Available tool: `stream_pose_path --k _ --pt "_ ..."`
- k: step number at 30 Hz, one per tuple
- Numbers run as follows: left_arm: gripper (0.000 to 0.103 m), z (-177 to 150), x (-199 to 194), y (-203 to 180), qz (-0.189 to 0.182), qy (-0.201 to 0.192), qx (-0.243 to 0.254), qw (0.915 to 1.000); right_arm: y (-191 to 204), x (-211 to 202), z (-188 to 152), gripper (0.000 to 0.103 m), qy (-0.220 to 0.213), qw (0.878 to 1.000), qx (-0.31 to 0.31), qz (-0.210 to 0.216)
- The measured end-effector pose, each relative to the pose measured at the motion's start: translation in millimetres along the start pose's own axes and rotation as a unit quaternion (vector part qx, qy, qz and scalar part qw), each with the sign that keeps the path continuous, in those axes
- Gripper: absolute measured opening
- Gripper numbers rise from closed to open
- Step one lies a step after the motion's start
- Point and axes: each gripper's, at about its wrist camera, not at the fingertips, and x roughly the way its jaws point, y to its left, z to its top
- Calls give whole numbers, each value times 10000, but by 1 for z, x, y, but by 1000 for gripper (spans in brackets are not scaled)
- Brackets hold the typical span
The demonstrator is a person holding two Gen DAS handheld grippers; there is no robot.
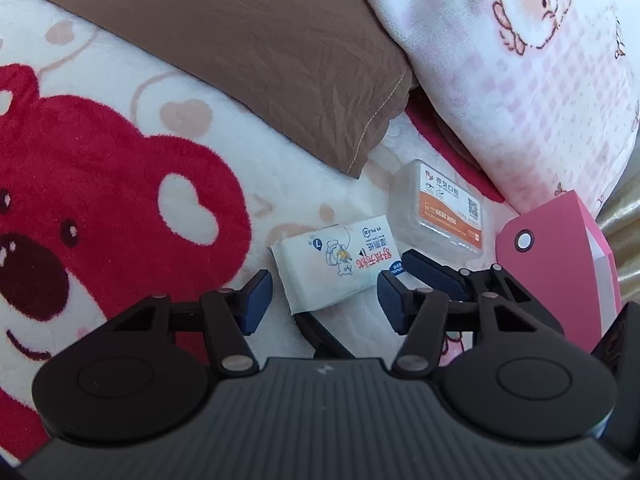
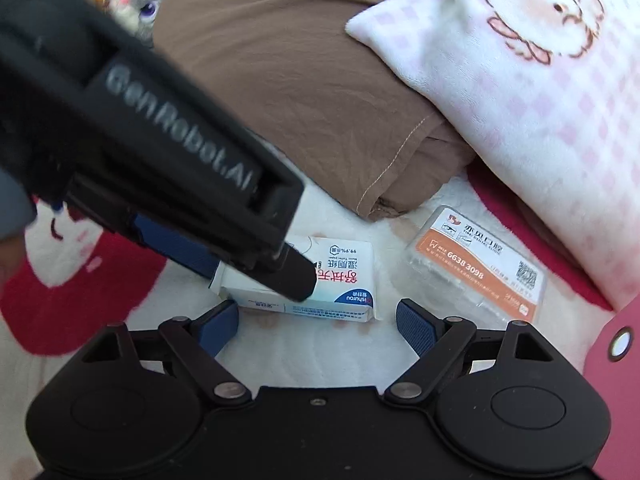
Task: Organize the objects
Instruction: 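Close the left tool on the white wipes pack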
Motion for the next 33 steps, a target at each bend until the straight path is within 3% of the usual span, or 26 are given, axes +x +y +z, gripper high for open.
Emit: stream_pose_path --k 5,10,13,15,18,28,33 --pt "44 -5 1 -5 60 -152 199 9997 0 -7 1 73 43 9999 10 157" --pt "44 -14 -6 -6 -145 268 192 9994 -1 -24 -4 71 327 9987 200 326" --pt "43 -26 -1 -1 -333 602 -207 9974 9 -39 -17 76 461 9985 -5 298" --pt "43 -30 -2 -10 -318 642 -24 9974 14 -48 -24 79 442 9988 -60 219" --pt "44 -35 -1 -11 -584 871 -223 9942 12 -55 -28 85 533 9980 311 108" --pt "44 -42 -4 -9 -599 799 -349 9944 10 -49 -26 93 680 9956 640 0" --pt "44 -38 -3 -3 -536 657 -370 9957 15 -47 -30 103 567 9960 628 -270"
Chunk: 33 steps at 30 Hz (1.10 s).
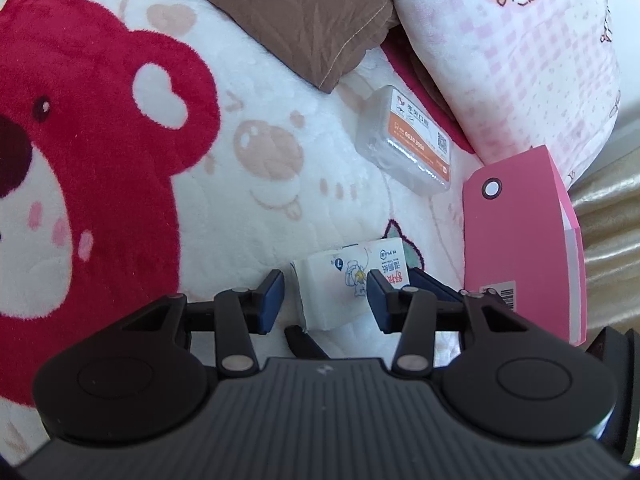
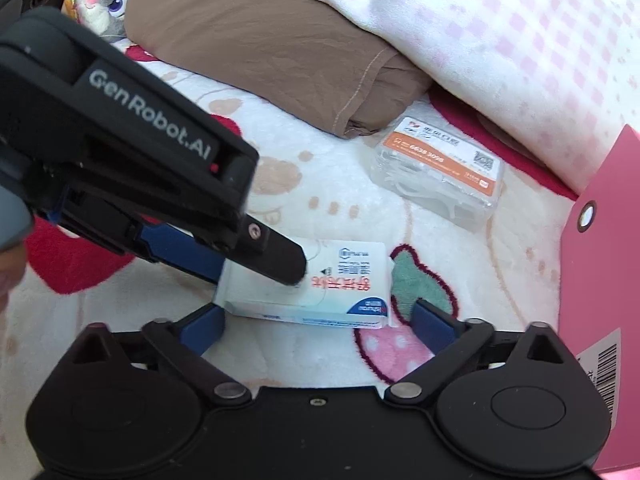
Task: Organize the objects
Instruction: 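Close the left tool on the white wipes pack, then carry the wipes pack with the left tool over the pink box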
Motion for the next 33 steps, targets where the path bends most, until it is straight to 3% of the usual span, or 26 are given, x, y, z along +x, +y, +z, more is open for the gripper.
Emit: stream_pose_path --k 4,6,8,13,22,26,33 --pt "43 0 3 0 -14 -17 70 10000 1 -1 -6 101 -71 9998 183 -20" --pt "38 -2 3 -3 -59 16 98 9999 -3 -7 -15 85 -194 9997 98 86" --pt "37 -5 0 -5 -52 -16 121 9999 0 -12 -15 84 -218 9998 19 11" --pt "37 -15 -15 -20 -20 13 433 9991 -7 -17 -12 83 -128 9986 494 159" --pt "38 -42 -62 -69 237 -21 1278 9915 8 -68 -9 83 -295 9987 415 -74" --pt "38 -62 -93 -79 82 -132 1504 9885 10 -97 -9 83 -294 9985 468 65" --pt "37 -85 -126 -95 -199 -290 1553 9872 19 -142 -15 83 -491 9988 -19 -22"
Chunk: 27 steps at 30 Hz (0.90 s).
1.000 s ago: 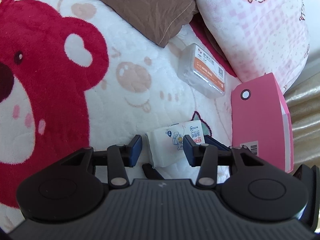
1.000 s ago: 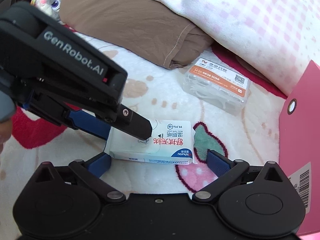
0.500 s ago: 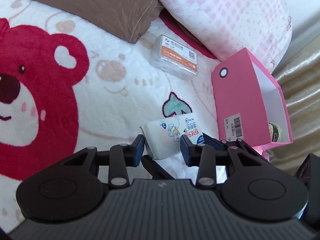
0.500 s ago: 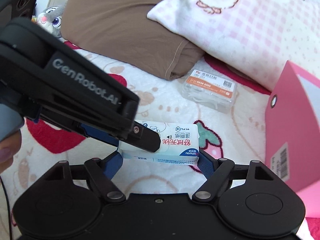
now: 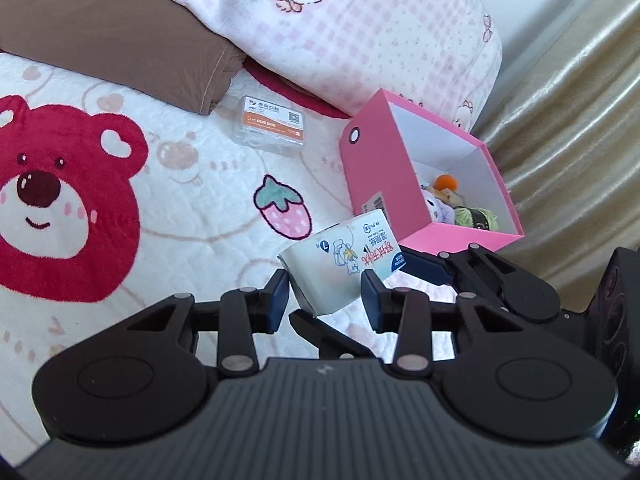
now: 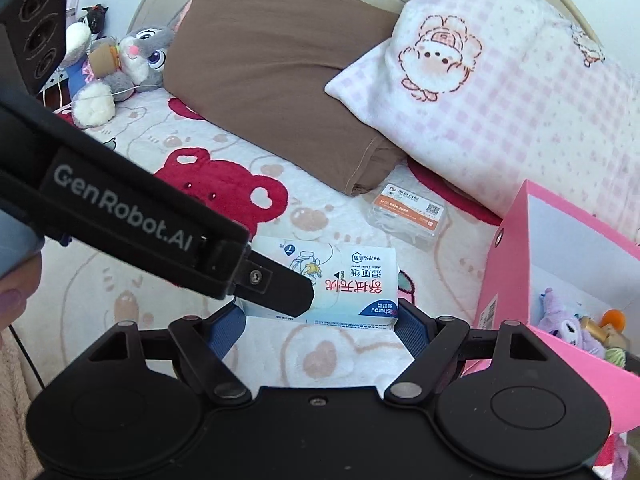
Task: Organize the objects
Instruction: 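Carry the wipes pack with the left tool over the pink box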
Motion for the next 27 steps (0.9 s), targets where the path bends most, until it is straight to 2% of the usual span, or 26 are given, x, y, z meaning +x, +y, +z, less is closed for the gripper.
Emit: stream_pose_path --k 8,13,20,27 --pt "37 8 -18 -49 -25 33 301 9995 -15 -46 7 83 -92 9998 -26 -150" --pt "37 25 -17 -86 -69 230 593 9980 -37 -69 14 83 -92 9993 149 -317" --pt "41 55 16 -137 -160 276 1029 9942 -87 -77 21 83 -167 9968 374 -692" --pt "41 94 76 -169 -415 484 994 9930 -149 -65 26 83 -100 9925 417 -1141"
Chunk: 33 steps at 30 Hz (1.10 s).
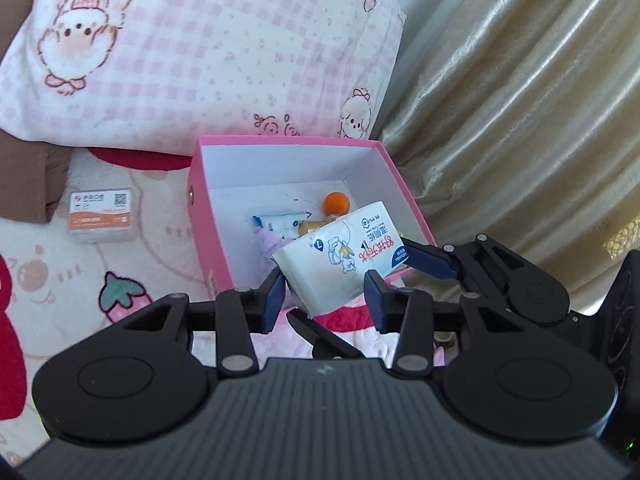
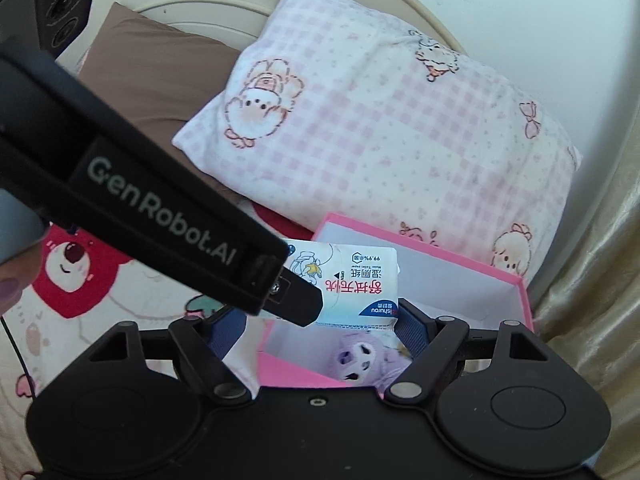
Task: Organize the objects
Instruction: 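Carry the wipes pack with the left tool over the pink box, then lower the wipes pack into the box and open the left tool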
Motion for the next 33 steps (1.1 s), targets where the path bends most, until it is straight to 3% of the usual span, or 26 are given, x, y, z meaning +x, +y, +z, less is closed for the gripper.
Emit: stream_pose_path --k 9,12,17,20,23,29,33 --pt "41 50 102 5 -29 449 -312 9985 -61 77 5 83 534 9980 -62 -336" --pt "41 56 128 8 87 445 -320 9985 -82 103 3 83 673 9973 228 -172" --pt "41 68 172 38 87 620 -850 9944 -112 149 4 85 1094 9920 532 325" --pt "41 75 188 45 393 586 -852 9939 -125 171 4 86 1170 9879 702 741" --pt "41 80 202 49 489 657 -890 9927 -134 188 3 87 1236 9849 831 883" --pt "41 82 221 50 551 716 -732 9932 -147 208 -2 86 1584 9758 1165 957" --pt "44 85 220 47 511 692 -695 9939 -149 202 -1 87 1571 9765 1327 640"
